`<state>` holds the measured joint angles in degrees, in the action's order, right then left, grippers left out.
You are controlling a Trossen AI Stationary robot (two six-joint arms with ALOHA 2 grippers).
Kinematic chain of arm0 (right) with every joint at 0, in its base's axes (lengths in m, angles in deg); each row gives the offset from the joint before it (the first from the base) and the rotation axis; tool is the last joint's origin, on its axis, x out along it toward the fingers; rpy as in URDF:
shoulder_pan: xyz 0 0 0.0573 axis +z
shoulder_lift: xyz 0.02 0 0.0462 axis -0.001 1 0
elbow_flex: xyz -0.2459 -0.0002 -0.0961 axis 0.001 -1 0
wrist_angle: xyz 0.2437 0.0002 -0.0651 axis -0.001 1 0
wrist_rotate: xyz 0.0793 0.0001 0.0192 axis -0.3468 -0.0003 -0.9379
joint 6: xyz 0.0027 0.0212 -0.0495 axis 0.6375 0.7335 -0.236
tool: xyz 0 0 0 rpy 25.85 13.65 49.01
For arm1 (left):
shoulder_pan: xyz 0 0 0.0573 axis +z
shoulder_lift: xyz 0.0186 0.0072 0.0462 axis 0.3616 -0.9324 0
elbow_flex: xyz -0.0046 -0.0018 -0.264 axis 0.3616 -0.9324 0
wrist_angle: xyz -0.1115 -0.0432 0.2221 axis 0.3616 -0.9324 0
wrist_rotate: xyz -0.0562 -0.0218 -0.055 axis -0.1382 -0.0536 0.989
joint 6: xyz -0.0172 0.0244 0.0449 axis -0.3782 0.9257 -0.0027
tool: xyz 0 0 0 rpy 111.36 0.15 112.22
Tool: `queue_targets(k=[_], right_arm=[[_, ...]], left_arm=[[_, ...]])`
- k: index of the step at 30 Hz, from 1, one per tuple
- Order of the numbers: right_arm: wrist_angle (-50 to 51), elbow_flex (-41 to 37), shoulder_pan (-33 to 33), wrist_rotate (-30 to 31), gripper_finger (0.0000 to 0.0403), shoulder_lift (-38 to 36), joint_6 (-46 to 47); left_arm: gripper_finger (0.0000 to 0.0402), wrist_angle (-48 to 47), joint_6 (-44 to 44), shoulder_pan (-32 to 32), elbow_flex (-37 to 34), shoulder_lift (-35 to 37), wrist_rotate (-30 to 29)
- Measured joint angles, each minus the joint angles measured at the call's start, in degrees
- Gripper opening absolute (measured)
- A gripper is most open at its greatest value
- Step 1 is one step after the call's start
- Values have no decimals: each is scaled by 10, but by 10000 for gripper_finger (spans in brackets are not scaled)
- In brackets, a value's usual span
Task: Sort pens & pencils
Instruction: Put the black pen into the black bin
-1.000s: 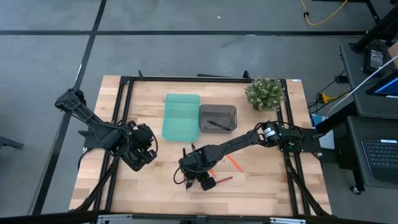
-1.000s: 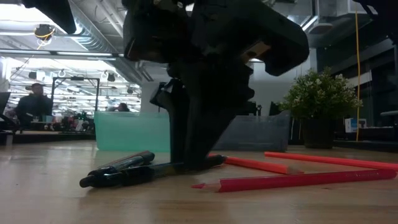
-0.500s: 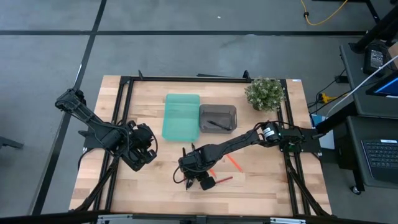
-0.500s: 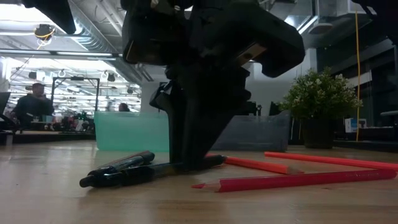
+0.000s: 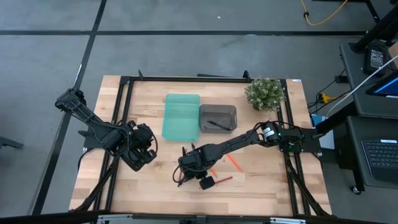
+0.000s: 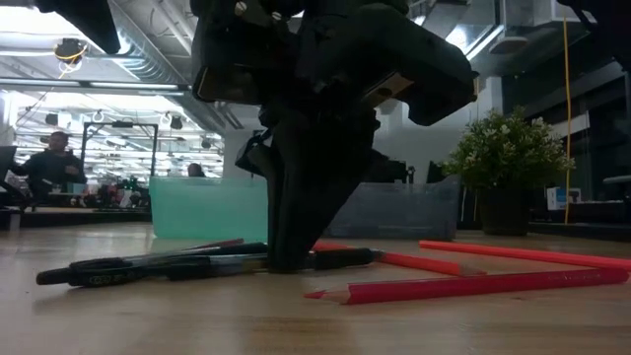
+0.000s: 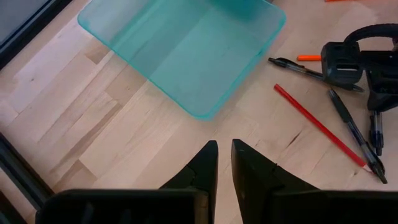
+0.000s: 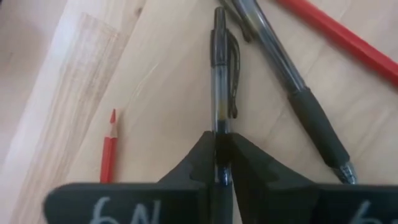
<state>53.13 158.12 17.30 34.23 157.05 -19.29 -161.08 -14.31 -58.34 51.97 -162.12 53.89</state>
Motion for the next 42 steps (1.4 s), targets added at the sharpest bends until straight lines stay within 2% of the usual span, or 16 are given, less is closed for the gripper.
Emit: queue_targets(k=[20, 27, 37, 42], right_arm=[[4, 0, 6, -2, 31, -3, 52], [42, 43, 22, -6, 28, -6, 53], [145, 110, 34, 67, 27, -8, 59], [217, 133, 32, 124, 27, -8, 70]], left_arm=[[41, 0, 0, 0, 0, 0, 0], [41, 0, 0, 0, 0, 0, 0], [41, 1, -1, 0, 0, 0, 0], [41, 1, 0, 0, 0, 0, 0]])
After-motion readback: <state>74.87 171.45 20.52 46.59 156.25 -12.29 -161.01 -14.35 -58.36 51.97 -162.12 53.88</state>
